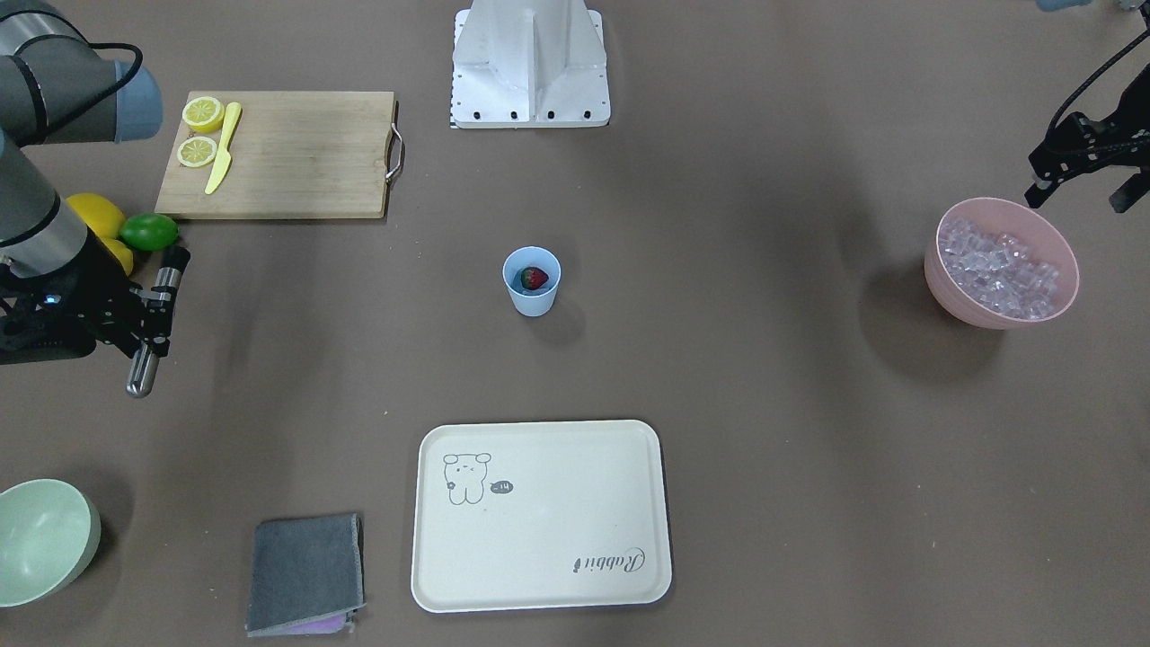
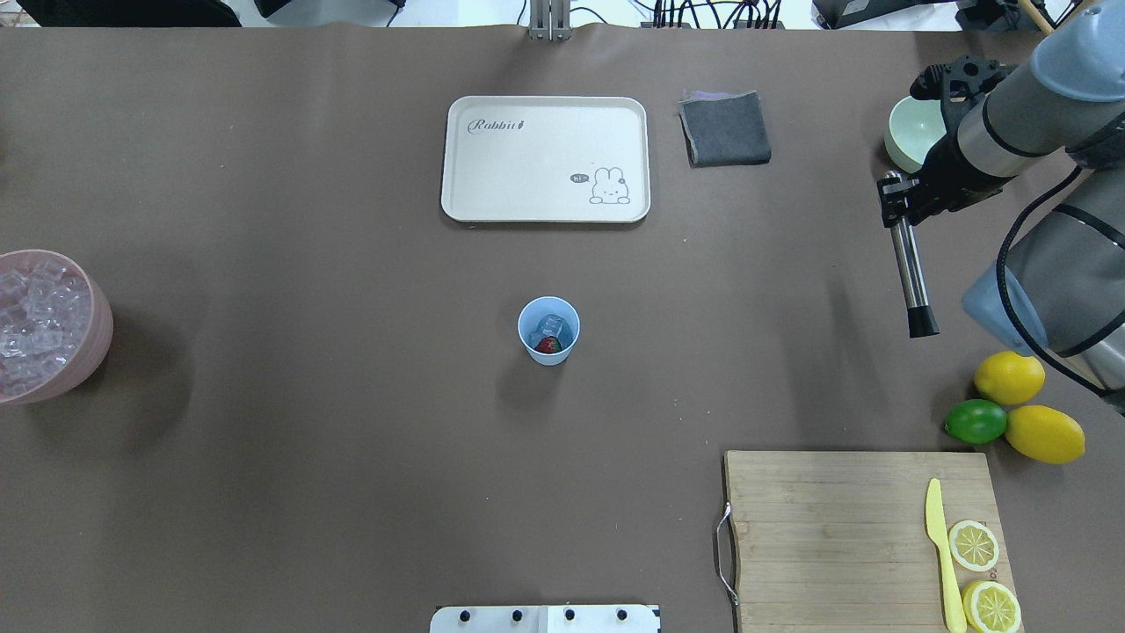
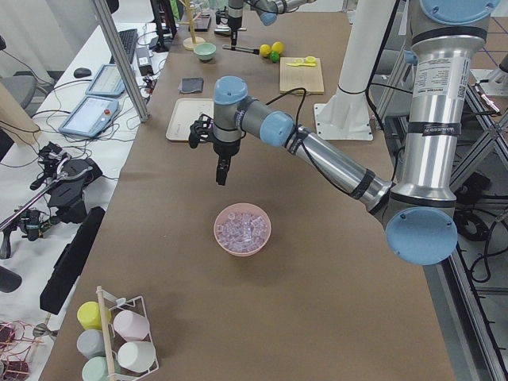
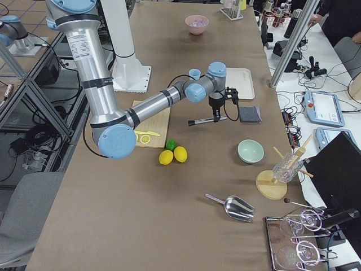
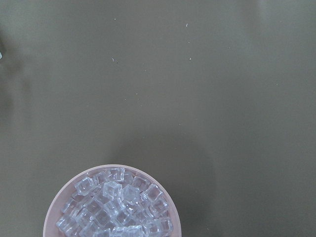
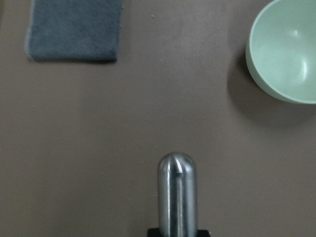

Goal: Mash ice and strawberries in cup

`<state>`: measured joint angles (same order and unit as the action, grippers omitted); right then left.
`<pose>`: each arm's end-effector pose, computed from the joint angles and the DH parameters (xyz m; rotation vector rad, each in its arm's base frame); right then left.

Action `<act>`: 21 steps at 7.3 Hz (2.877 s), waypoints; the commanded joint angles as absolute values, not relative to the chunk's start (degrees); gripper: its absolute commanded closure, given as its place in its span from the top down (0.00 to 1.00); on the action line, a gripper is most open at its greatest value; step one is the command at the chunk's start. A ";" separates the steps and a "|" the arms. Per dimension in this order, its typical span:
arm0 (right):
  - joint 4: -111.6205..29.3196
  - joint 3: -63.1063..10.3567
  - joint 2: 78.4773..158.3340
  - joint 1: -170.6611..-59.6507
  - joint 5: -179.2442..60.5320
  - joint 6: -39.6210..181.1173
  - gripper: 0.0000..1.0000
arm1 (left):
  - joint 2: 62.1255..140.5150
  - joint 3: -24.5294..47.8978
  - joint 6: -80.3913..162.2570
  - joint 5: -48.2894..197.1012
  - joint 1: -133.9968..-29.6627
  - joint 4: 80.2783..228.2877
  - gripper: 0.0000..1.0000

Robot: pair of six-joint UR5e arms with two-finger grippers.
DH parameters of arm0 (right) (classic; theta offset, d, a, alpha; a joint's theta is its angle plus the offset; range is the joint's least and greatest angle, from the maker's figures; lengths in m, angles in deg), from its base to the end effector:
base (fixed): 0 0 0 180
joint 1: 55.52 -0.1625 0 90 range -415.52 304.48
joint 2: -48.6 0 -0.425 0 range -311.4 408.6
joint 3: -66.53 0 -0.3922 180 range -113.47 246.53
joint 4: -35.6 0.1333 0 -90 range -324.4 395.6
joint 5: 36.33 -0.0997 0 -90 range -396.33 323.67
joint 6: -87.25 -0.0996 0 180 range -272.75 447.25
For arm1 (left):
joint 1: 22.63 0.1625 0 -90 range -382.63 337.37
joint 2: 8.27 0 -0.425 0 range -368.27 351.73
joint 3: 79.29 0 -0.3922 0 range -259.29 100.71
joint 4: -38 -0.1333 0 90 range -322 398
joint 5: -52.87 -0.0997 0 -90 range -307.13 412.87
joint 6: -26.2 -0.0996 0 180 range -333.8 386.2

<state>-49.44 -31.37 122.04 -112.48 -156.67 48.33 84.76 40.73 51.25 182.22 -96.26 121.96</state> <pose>-0.2615 -0.5543 0.4334 0.1014 -0.7130 -0.0378 0.0666 -0.4755 0.3964 0.1849 0.7894 0.0187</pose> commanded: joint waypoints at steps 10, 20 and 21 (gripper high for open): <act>-49.57 -13.98 118.56 -113.80 -161.67 55.61 0.63 | 84.89 42.35 52.39 181.28 -96.20 121.94 0.98; -50.27 -26.87 132.67 -137.24 -171.68 76.77 1.00 | 93.00 28.65 13.21 184.01 -114.39 95.83 0.97; -50.27 -28.55 135.15 -139.96 -172.38 78.70 1.00 | 89.06 28.56 13.72 184.53 -114.39 97.58 0.98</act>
